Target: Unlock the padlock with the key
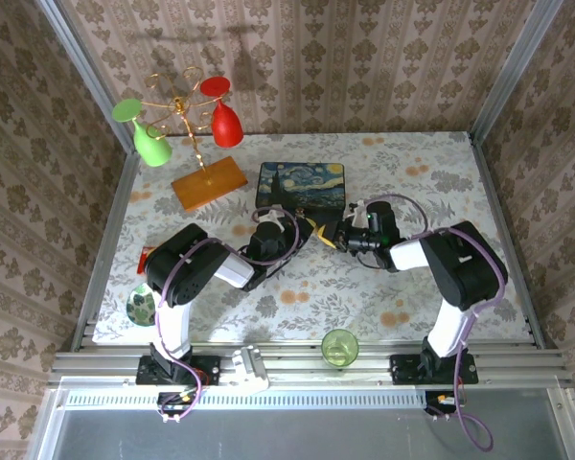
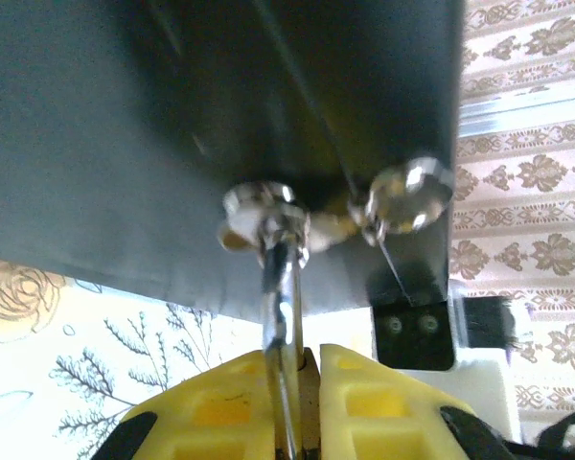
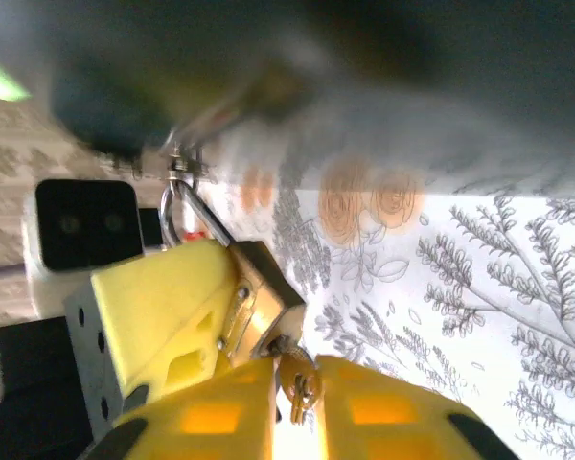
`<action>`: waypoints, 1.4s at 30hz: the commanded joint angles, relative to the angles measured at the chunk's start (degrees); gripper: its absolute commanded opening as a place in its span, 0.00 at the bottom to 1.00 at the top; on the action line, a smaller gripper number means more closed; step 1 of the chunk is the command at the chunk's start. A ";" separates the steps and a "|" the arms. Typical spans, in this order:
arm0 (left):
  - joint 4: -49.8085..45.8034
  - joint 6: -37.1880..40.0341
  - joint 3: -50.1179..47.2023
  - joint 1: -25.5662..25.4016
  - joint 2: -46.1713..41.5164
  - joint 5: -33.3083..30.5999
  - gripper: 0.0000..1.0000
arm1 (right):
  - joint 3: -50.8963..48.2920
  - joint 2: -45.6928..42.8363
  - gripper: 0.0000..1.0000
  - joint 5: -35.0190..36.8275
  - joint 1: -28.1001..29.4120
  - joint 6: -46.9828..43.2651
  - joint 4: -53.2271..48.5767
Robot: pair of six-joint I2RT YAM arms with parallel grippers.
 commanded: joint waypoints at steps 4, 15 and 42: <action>6.46 0.88 -1.12 -1.06 2.49 3.72 0.00 | -1.35 -3.65 0.36 5.99 2.02 -12.64 -11.94; 8.78 0.93 -3.26 -0.42 2.61 4.38 0.00 | -3.30 -10.60 0.39 13.55 1.90 -21.90 -19.34; 9.67 0.42 -7.07 -0.22 0.76 7.47 0.00 | 0.10 0.17 0.30 7.99 5.83 -34.44 -7.30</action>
